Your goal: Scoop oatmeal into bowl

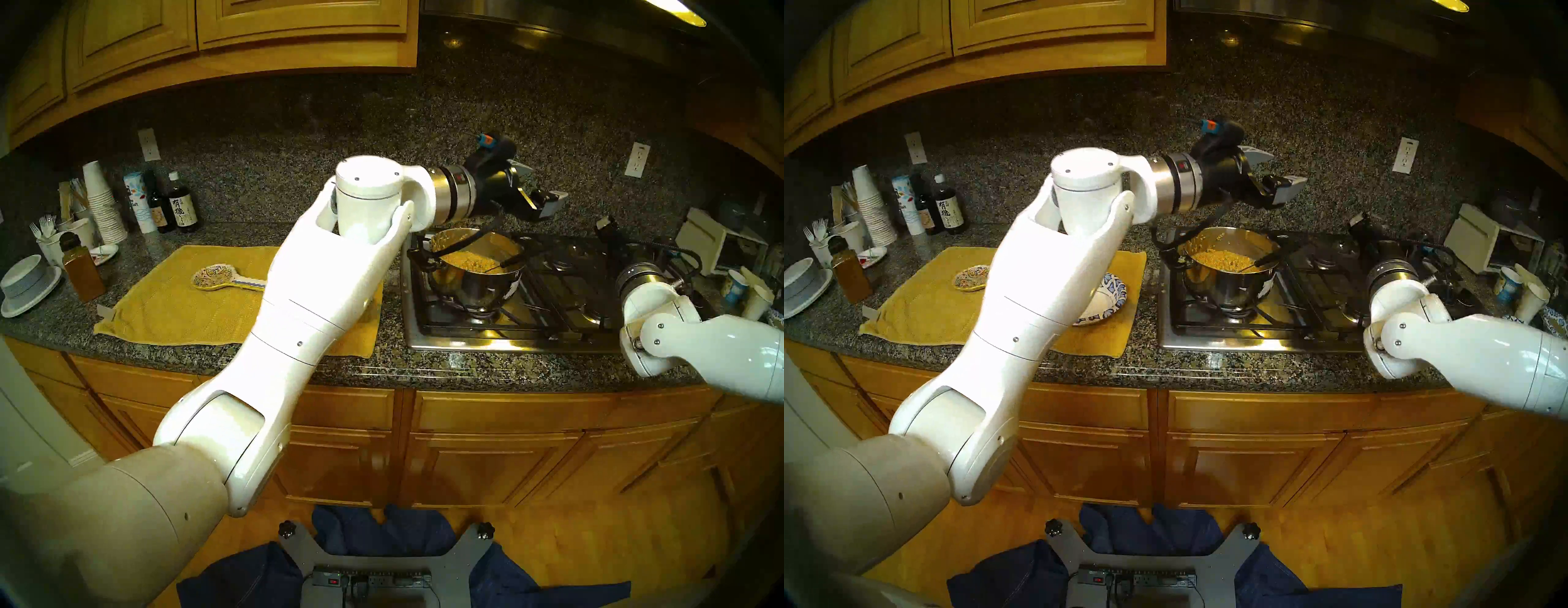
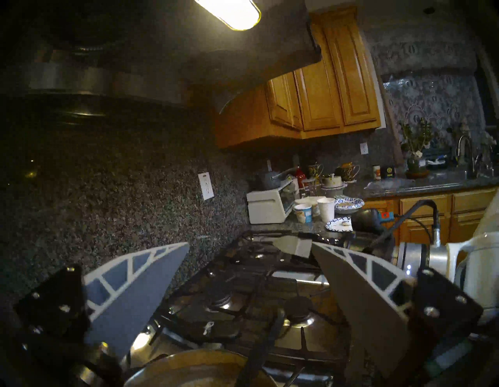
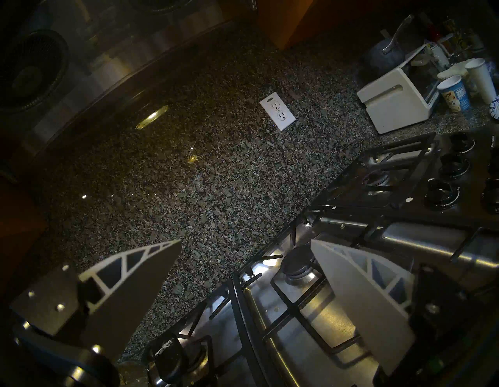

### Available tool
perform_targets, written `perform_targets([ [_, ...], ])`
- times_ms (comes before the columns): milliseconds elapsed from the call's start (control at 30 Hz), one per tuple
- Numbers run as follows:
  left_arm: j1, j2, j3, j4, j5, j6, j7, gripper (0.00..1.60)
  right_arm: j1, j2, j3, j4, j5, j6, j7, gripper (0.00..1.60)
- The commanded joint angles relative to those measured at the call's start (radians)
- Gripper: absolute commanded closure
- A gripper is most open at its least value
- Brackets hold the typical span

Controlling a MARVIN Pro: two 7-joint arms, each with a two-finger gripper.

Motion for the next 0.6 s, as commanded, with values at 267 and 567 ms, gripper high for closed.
perform_targets([
  [267, 0.012, 0.214, -0.292, -0.128, 0.017, 0.087, 0.100, 0.00, 0.029, -0.002, 0.025, 0.001, -0.009, -0.006, 0.007, 0.00],
  [567, 0.111, 0.322, -0.440, -0.153, 0.033, 0.145, 0.182, 0.00, 0.029, -0.003, 0.025, 0.001, -0.007, -0.006, 0.007, 0.00],
])
